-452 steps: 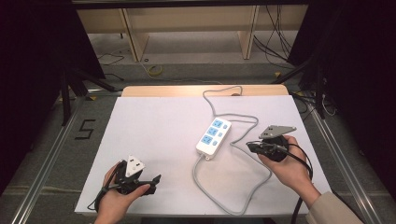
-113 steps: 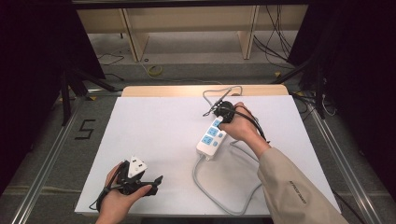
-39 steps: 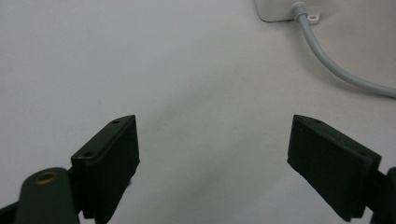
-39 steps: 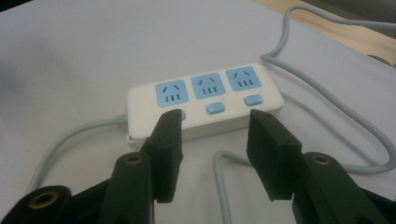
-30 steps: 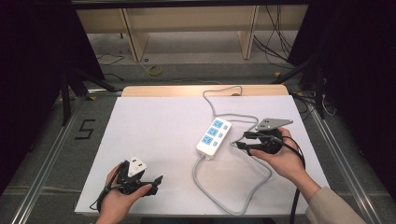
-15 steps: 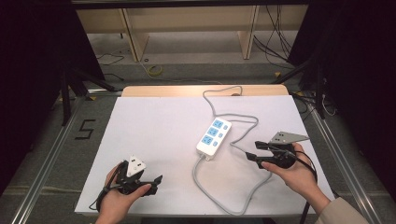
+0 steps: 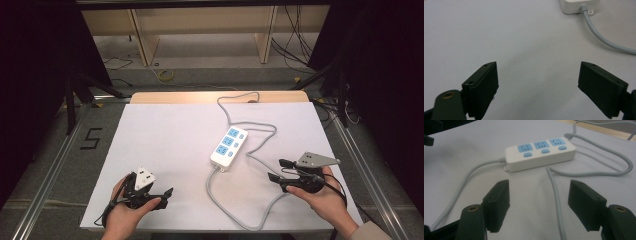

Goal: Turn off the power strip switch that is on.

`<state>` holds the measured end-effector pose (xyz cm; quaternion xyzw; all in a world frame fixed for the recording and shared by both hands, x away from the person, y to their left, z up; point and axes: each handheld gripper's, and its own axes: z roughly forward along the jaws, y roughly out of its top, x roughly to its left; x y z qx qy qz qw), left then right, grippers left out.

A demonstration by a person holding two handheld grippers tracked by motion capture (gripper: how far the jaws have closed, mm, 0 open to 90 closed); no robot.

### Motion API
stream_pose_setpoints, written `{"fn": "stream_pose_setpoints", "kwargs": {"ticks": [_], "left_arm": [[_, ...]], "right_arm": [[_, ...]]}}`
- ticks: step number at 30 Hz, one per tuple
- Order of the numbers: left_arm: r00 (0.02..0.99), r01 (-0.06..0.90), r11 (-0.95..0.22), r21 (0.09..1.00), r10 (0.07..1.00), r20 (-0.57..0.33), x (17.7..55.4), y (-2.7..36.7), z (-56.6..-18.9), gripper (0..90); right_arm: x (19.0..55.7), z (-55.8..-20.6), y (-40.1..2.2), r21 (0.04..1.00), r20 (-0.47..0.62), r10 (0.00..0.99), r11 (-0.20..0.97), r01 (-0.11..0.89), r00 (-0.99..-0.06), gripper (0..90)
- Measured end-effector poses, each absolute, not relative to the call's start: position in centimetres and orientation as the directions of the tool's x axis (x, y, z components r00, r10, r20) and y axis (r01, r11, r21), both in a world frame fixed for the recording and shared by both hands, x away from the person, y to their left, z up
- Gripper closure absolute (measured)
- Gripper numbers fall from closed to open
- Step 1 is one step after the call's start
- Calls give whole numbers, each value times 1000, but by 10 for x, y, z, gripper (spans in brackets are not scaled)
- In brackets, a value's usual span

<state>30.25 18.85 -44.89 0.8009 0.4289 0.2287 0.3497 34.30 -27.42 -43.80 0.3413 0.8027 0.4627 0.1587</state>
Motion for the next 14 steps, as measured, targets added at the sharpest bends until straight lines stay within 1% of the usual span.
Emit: {"fn": "stream_pose_setpoints", "kwargs": {"ticks": [14], "left_arm": [[530, 530, -388, 754, 846, 63, 303, 188, -449, 159]], "right_arm": [[338, -436, -282, 862, 46, 717, 324, 391, -696, 333]]}}
